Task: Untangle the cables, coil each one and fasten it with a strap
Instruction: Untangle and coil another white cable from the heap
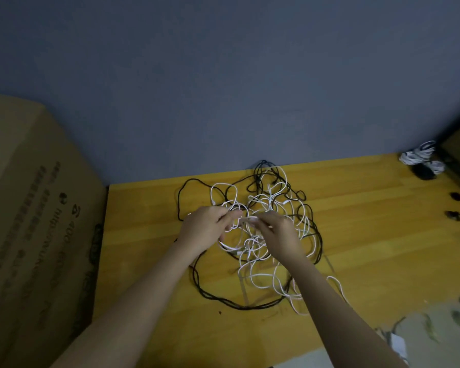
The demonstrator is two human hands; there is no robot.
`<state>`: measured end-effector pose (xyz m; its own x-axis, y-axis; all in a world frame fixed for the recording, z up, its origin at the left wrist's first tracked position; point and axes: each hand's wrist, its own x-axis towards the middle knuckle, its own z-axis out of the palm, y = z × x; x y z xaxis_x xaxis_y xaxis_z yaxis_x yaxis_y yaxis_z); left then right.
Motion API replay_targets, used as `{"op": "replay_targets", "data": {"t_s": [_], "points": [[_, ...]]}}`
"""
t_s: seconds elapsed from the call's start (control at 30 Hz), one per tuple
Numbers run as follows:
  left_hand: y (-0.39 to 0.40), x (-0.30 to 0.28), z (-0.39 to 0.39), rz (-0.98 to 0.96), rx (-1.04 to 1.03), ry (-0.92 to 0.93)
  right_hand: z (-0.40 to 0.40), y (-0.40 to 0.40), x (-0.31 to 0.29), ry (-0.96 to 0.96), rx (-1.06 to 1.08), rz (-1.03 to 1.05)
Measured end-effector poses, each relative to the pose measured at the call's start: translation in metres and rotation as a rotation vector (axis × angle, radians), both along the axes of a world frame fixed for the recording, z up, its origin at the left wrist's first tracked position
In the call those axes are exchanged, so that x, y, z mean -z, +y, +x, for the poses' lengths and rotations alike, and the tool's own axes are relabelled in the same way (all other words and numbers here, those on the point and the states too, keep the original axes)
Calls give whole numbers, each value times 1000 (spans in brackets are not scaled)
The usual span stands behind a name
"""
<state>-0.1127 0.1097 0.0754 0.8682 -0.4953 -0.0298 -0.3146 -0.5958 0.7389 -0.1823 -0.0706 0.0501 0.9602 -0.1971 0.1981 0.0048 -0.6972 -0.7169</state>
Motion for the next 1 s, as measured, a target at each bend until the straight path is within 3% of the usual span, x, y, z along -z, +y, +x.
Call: {"op": "replay_targets", "data": {"t_s": [0.1, 0.3, 0.5, 0.57, 0.67, 0.73, 0.77, 0.8, 0.87, 0.93, 1.0], "points": [[-1, 1, 9, -6, -141, 47, -6, -12, -10, -39, 202, 257], [-13, 8, 15, 59, -202, 26, -5, -8, -6, 50, 587, 307], [-2, 17, 22, 141, -221, -15, 1, -31, -3, 12, 772, 399], [0, 22, 22, 146, -232, 19, 3, -27, 0, -29, 772, 515], [0, 30, 22, 151, -230, 88, 9, -19, -4, -82, 684, 877], [3, 36, 27, 94, -212, 122, 6, -20, -12, -21, 487, 1103], [4, 37, 30, 37, -192, 136, 3, -24, -16, 50, 351, 1117], [4, 38, 31, -14, -170, 140, 0, -27, -18, 149, 212, 1001], [0, 35, 31, -69, -143, 117, -5, -26, -20, 351, -18, 457], [-5, 32, 29, -58, -145, 64, -4, -20, -20, 415, -132, 2], [-6, 29, 28, 6, -157, -7, -4, -14, -22, 385, -170, -91]]}}
